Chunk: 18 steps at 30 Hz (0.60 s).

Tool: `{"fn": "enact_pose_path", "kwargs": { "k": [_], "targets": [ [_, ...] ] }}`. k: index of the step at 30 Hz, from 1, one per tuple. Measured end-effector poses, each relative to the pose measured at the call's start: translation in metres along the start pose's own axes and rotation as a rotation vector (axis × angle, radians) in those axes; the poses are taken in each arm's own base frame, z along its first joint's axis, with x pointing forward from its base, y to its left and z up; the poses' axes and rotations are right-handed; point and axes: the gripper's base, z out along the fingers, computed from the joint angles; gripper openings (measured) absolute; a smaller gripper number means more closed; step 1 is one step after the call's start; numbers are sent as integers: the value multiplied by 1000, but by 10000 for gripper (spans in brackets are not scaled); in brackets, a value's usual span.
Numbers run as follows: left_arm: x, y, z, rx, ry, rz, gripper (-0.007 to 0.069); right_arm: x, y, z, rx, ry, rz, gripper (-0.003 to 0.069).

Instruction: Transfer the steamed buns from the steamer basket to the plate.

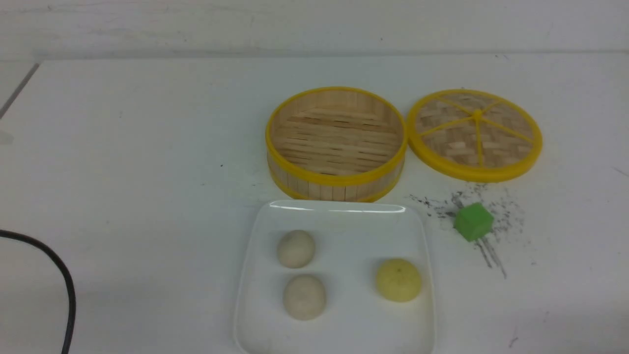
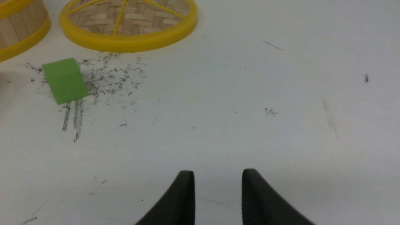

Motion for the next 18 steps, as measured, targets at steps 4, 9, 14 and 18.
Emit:
{"fn": "enact_pose_path", "kwargs": {
  "k": [4,9,14,18],
  "targets": [
    [0,0,0,0,-1,0,244,0,0,0,0,0,0,240],
    [0,2,-1,-8,-2,-7,244,0,0,0,0,-1,0,240],
    [0,3,-3,5,-20,-37,244,0,0,0,1,-1,0,240],
    [-5,-12,-7,208,-62,-250,244,0,0,0,1,-1,0,240]
  ]
}}
